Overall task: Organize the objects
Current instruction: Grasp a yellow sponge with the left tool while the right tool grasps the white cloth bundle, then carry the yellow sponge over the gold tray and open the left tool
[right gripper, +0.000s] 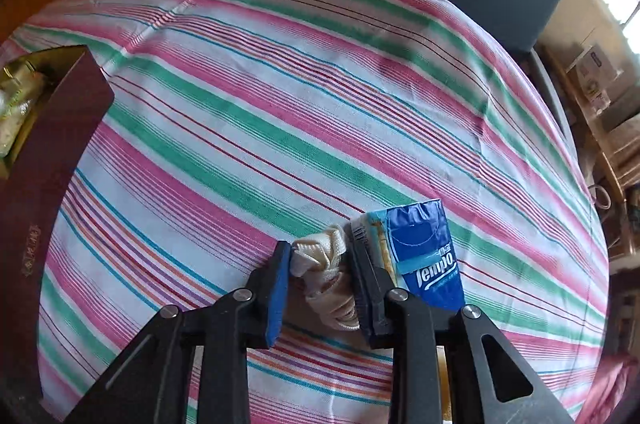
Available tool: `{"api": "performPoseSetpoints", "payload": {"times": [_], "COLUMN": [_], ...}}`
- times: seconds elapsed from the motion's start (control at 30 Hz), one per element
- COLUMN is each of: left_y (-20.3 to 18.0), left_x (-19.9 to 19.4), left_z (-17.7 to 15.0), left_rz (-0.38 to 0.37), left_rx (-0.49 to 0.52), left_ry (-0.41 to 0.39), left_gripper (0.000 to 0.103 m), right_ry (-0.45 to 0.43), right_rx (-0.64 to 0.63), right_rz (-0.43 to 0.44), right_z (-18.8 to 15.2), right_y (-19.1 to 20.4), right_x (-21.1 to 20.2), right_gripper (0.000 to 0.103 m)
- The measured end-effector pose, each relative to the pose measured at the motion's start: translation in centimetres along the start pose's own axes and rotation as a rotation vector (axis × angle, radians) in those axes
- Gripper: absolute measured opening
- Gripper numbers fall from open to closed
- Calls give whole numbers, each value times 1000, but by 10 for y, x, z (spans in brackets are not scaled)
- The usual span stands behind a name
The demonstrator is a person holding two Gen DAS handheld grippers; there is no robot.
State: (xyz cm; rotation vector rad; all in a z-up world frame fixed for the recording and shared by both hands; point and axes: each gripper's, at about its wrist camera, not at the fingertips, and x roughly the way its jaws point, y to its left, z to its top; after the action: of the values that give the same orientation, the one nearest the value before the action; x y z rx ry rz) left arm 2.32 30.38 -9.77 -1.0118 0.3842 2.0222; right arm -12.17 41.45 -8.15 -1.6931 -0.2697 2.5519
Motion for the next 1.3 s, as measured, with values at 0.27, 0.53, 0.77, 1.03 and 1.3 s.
{"api": "performPoseSetpoints", "payload": {"times": [0.27,0.53,0.77,1.03,1.3], "left_y": [3,2,20,60,94], "left_x": [-1,-32,-85,-120,-136], "left_z": [-1,4,14,7,-12], "left_rz": [2,29,102,218,265], "left_rx": [-11,-6,-70,-174,-259], "left_ry": [-2,-49,-135,-157,-151], "left_gripper": [54,53,53,53,53], "right_ry": [-38,-33,-41,-48,-55], "right_rx": [130,217,220,183,168], "right_rz": [185,198,197,173,157], "right_z": [-41,-74,-77,-77,-75], "right_y": [-19,-23,-20,-16,-11], "right_x": [-34,-32,-35,-35,-34], "right_gripper": [22,23,23,23,23]}}
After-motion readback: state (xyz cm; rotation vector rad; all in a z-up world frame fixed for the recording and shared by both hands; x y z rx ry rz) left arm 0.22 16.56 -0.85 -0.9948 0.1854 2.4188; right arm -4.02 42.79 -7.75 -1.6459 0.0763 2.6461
